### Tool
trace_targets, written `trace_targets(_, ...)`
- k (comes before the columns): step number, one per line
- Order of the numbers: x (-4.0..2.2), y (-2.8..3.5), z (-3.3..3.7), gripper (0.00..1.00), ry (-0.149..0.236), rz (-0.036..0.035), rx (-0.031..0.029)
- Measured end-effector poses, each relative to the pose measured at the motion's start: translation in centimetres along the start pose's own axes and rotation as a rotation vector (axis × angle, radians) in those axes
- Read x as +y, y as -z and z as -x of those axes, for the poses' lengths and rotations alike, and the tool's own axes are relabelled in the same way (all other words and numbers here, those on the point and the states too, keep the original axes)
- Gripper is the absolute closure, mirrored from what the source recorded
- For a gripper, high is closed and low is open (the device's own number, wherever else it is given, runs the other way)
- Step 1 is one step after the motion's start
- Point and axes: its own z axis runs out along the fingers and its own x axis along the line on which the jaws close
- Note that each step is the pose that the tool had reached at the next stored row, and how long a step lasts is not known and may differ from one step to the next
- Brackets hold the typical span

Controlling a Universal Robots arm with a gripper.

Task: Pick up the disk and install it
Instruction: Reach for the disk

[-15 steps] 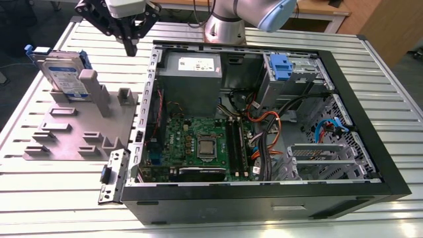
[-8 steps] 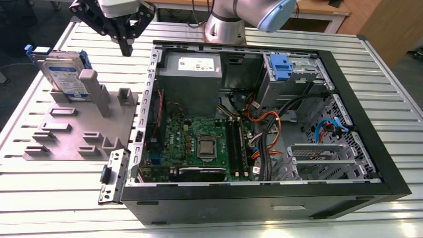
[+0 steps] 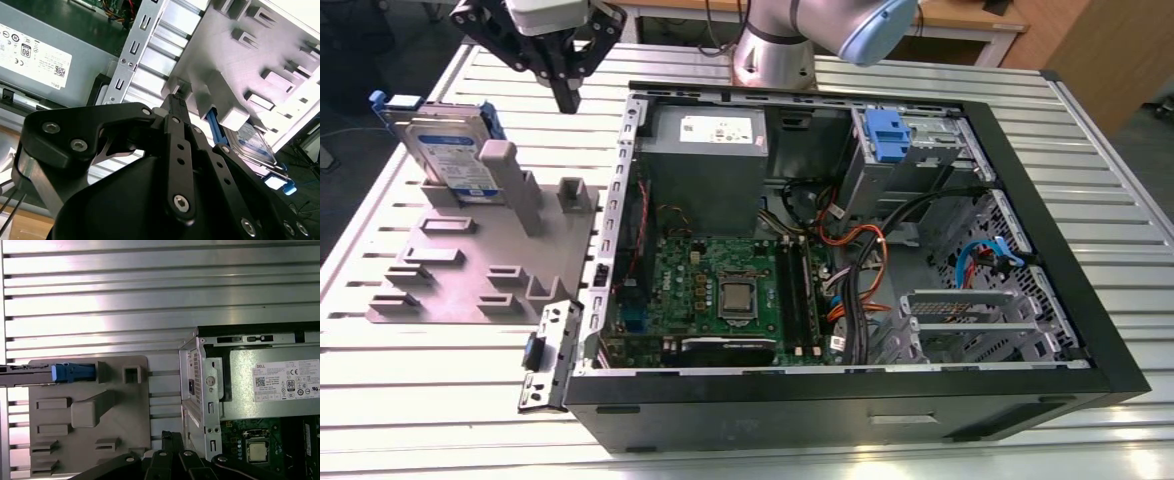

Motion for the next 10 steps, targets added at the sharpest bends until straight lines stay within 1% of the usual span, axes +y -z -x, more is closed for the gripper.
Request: trace_targets(10,-0.02,-0.07,-0.34,0.89,0.0,0.0,0.0004)
